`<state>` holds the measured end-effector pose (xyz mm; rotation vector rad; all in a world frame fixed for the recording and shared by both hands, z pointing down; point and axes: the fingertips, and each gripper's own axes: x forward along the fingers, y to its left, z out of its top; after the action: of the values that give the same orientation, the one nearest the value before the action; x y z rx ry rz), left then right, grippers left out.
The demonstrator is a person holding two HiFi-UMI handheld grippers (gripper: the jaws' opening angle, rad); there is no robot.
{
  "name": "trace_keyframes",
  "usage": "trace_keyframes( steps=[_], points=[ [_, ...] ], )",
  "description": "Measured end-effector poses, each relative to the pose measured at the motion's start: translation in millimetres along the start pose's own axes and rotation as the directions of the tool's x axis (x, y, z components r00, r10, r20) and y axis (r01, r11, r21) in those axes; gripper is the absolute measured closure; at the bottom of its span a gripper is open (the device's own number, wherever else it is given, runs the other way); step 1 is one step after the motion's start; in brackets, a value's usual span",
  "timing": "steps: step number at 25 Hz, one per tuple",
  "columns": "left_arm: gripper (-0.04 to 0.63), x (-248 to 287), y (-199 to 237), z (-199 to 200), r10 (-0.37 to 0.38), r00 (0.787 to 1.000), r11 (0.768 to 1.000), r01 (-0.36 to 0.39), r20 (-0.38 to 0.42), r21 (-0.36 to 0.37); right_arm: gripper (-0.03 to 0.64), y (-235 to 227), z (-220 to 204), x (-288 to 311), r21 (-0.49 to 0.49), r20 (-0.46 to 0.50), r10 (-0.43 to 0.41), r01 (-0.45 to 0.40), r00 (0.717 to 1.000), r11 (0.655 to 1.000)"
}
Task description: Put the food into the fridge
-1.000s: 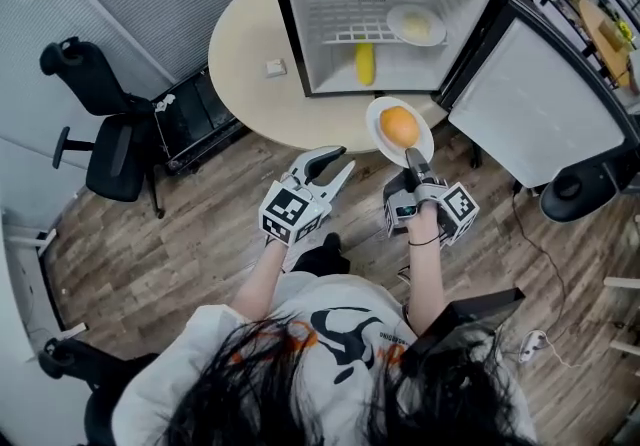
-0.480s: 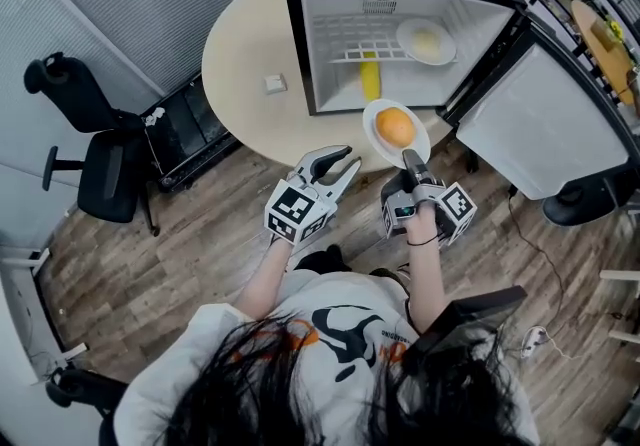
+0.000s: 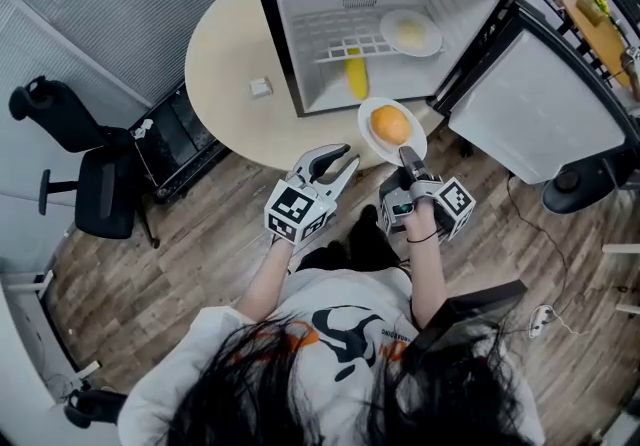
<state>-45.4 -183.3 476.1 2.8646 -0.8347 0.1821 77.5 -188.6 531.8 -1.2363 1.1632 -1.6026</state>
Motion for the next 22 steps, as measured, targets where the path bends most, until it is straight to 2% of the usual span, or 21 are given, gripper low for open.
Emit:
trace_keyframes(
  steps=[15,22],
  points=[
    [0.509,29.4,25.6,-14.9,0.025,0.999,1.0,-0.026,-0.03,-0.006,0.572,5.4,24.6,40.4,-0.002,0.005,0.014,-0.014,1.0,1.0],
    [0.509,52.0,33.8,-7.6,0.019,0.999,0.999,-0.018,0.028,-0.03,0.572,-6.3,49.2,63.5,-0.006,0.017,0.001,-0.001,1.0,1.0]
  ],
)
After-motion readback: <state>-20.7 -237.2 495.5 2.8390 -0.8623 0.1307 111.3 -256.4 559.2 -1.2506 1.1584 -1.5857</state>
